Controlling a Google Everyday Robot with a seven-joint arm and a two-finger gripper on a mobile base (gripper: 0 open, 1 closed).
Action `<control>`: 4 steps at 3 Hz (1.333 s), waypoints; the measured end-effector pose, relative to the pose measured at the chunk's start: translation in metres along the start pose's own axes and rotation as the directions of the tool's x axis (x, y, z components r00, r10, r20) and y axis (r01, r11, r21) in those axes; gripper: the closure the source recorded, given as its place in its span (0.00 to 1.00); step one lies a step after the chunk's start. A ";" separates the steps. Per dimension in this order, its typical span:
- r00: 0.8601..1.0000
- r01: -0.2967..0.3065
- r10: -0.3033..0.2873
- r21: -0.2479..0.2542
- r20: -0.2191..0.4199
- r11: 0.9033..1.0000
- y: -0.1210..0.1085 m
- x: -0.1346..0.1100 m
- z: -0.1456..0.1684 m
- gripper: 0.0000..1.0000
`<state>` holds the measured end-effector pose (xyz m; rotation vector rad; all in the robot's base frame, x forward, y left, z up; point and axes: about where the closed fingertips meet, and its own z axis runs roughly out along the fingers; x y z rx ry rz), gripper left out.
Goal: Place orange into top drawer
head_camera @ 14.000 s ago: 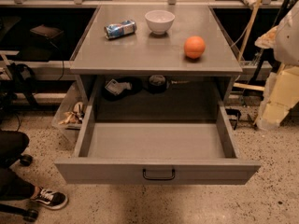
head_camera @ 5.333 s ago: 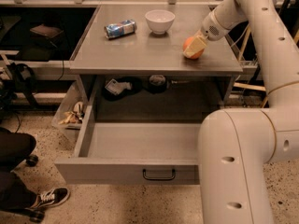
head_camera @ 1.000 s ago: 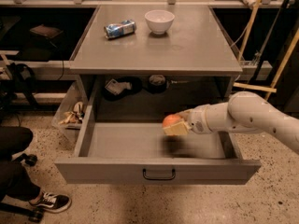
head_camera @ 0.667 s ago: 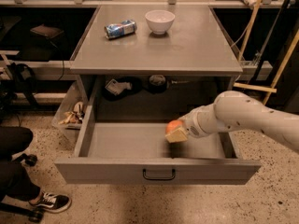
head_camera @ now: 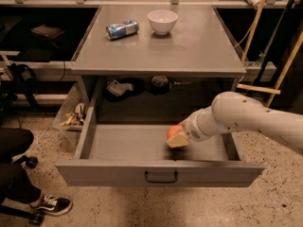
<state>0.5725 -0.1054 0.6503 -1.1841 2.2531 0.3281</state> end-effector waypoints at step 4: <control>0.999 -0.018 0.021 -0.105 0.034 0.994 0.009 -0.006 0.038 0.35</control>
Offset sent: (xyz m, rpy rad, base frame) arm 0.0075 0.0226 -0.0192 0.0677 0.0447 0.0418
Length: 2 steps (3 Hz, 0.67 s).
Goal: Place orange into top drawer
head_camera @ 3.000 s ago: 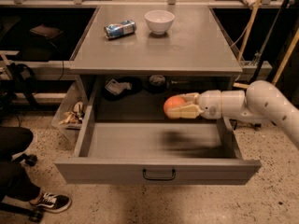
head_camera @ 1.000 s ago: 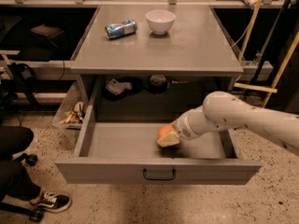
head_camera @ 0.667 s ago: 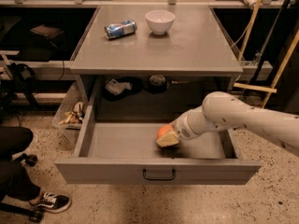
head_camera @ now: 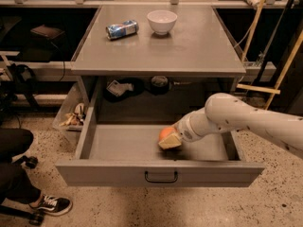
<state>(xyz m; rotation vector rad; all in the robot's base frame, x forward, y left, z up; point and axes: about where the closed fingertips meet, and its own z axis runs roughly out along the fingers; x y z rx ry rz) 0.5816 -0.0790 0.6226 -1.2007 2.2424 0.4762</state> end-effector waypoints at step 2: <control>1.000 0.000 0.000 0.000 0.000 1.000 0.000 0.000 0.000 0.00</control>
Offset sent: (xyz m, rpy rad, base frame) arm 0.0000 0.0000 0.0000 0.0000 0.0000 0.0000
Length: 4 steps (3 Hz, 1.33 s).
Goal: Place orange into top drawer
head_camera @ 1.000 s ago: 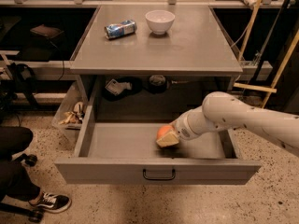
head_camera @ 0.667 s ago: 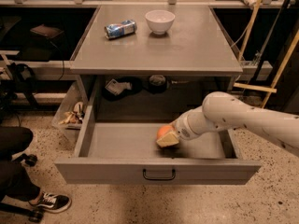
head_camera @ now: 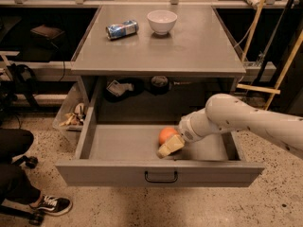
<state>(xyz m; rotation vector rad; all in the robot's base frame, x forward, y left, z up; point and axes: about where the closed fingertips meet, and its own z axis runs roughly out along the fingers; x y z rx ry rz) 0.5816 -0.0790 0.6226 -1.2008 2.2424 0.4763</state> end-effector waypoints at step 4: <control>0.941 0.056 0.007 0.176 -0.337 0.983 0.061 -0.037 -0.143 0.00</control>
Offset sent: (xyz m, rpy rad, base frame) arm -0.0151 -0.0386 0.1743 -0.3096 -0.0540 -0.1662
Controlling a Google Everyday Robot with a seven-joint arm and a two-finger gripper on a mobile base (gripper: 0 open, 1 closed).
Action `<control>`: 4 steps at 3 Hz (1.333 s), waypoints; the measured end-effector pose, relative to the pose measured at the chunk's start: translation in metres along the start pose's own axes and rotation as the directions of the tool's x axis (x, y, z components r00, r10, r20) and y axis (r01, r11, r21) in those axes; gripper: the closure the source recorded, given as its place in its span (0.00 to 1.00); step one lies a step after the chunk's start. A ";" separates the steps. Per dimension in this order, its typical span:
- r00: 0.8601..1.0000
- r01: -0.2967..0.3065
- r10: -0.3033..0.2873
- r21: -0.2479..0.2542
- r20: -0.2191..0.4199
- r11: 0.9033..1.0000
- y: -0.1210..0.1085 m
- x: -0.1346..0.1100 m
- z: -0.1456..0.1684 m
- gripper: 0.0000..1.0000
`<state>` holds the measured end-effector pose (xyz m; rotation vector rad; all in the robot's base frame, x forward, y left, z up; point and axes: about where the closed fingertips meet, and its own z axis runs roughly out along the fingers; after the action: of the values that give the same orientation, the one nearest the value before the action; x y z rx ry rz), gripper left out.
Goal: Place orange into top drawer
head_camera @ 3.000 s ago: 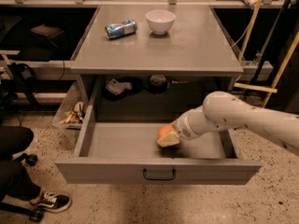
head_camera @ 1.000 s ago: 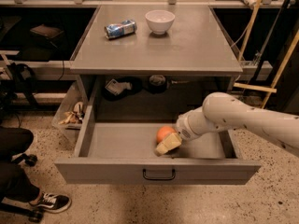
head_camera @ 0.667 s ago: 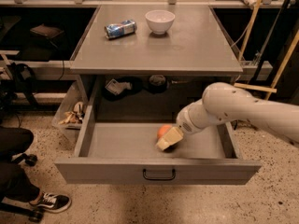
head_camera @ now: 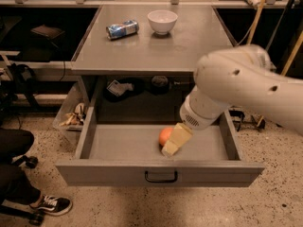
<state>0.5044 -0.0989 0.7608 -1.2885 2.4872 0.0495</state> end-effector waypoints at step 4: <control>0.997 -0.071 0.069 0.058 0.041 0.996 -0.039 0.045 -0.134 0.00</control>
Offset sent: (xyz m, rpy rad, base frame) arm -0.0231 -0.0103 0.0327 -0.0238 0.0025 -0.0741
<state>0.4743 -0.1824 0.8778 -1.1651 2.4808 0.0173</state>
